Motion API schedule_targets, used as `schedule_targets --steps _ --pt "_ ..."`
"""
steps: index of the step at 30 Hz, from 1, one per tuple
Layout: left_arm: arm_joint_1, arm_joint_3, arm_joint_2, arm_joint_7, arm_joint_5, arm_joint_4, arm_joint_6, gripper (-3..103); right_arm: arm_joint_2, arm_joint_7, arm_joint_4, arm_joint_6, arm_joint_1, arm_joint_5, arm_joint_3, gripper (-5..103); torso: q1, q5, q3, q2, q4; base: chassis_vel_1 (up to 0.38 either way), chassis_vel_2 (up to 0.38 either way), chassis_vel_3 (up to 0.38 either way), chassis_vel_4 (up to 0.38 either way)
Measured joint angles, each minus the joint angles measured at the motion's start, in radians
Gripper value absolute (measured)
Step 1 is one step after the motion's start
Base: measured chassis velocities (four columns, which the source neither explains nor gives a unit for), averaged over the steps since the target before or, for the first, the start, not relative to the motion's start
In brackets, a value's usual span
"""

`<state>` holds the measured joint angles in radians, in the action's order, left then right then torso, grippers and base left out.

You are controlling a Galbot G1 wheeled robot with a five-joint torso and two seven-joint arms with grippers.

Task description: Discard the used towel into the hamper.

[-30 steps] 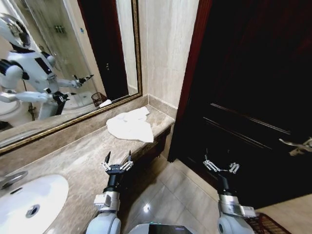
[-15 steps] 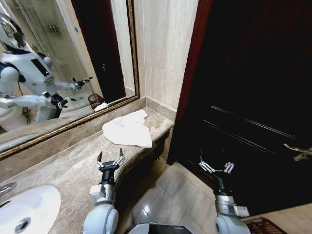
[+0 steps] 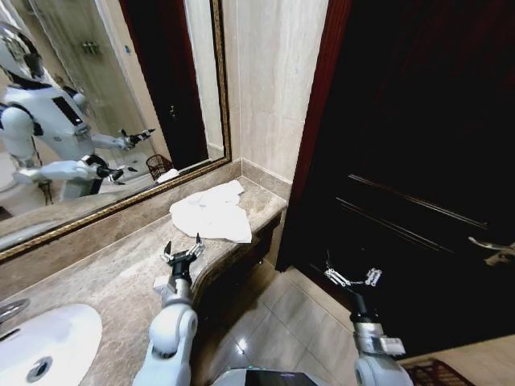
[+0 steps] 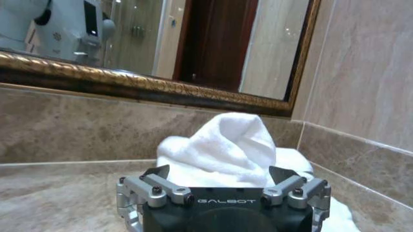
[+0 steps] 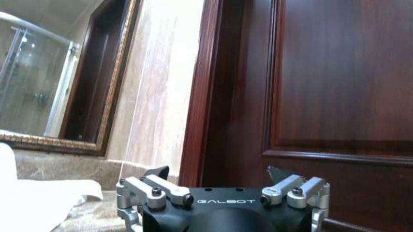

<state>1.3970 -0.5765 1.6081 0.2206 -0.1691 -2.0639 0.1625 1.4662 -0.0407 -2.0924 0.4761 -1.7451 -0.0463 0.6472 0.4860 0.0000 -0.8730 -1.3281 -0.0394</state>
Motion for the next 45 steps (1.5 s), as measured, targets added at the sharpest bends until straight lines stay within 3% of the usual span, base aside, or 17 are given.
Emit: schedule_targets --steps 7,22,27,38,45 --pt "-0.152 -0.028 0.000 0.011 -0.007 0.112 0.054 100 -0.002 0.003 0.021 -0.003 0.001 0.004 0.010 100 0.000 0.0001 0.000 0.000 -0.0002 0.000 0.000 0.000 0.000" --pt "-0.418 -0.023 0.000 0.052 -0.041 0.336 0.110 100 0.009 0.003 0.069 -0.014 0.044 0.017 0.013 100 0.000 -0.0004 0.000 0.000 0.0001 0.000 0.000 0.000 0.000" --pt "-0.445 -0.024 -0.002 0.063 -0.037 0.377 0.109 100 0.017 0.003 0.083 -0.006 0.041 0.016 0.021 100 0.000 -0.0002 0.000 0.000 0.0000 0.000 0.000 0.000 0.000" --pt "-0.482 -0.040 -0.074 0.088 -0.069 0.432 0.137 103 0.035 0.004 0.106 0.009 0.048 0.016 0.022 100 0.000 0.0000 0.000 0.000 -0.0003 0.000 0.000 0.000 0.000" --pt "-0.488 -0.048 -0.111 0.057 -0.111 0.452 0.148 79 0.038 0.003 0.106 0.024 0.037 0.016 0.030 100 0.000 -0.0002 0.000 0.000 -0.0001 0.000 0.000 0.000 0.000"
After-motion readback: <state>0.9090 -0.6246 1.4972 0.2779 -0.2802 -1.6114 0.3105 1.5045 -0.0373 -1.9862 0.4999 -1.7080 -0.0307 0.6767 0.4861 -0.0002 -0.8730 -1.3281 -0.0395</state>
